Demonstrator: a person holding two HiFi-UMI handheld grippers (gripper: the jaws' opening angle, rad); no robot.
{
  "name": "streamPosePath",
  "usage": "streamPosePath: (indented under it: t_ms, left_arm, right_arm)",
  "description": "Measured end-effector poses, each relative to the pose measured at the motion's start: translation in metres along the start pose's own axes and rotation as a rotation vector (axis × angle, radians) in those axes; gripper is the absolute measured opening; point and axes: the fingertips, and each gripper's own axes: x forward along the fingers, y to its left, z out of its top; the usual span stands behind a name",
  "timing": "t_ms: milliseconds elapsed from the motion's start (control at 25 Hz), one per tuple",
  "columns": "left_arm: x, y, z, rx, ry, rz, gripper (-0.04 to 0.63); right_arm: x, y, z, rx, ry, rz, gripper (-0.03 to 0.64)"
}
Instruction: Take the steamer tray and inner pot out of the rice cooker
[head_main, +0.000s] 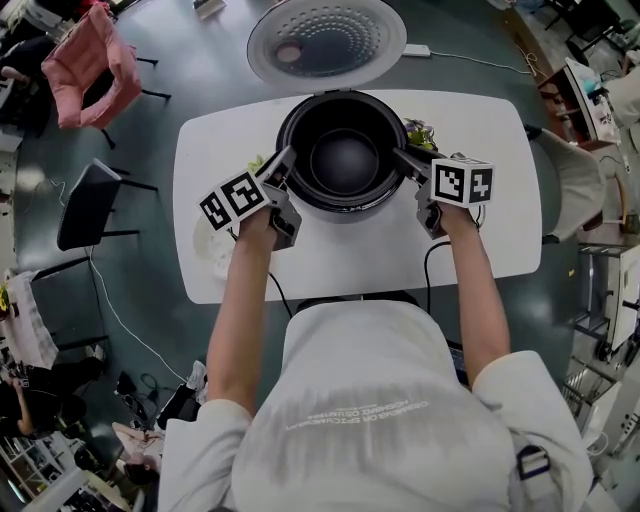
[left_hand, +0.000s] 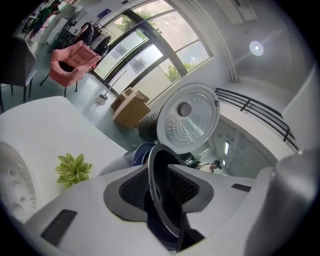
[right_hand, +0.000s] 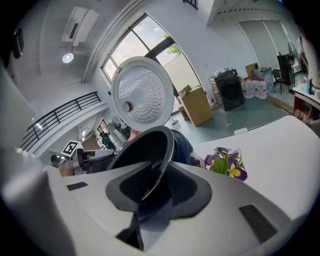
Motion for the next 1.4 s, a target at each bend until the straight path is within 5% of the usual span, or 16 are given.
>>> streamPosePath:
  t_ms: [240, 480, 760, 1160, 1400]
  left_arm:
    - [-0.003, 0.001, -0.004, 0.072, 0.069, 0.01, 0.129]
    - [-0.01, 0.009, -0.006, 0.073, 0.05, 0.047, 0.095]
    - [-0.015, 0.017, -0.003, -0.058, -0.055, 0.017, 0.044]
    - [-0.024, 0.001, 0.008, -0.051, -0.167, -0.049, 0.04]
    - [-0.029, -0.019, 0.028, -0.134, -0.266, -0.16, 0.04]
  right_arm:
    - [0.001, 0.005, 0.009, 0.024, -0.035, 0.039, 0.106]
    - [-0.006, 0.023, 0.025, 0.036, -0.087, 0.108, 0.097]
    - [-0.014, 0.039, 0.038, 0.033, -0.103, 0.168, 0.091]
    - [-0.023, 0.042, 0.045, 0.046, -0.135, 0.177, 0.089]
    - [-0.036, 0.048, 0.057, 0.023, -0.155, 0.171, 0.1]
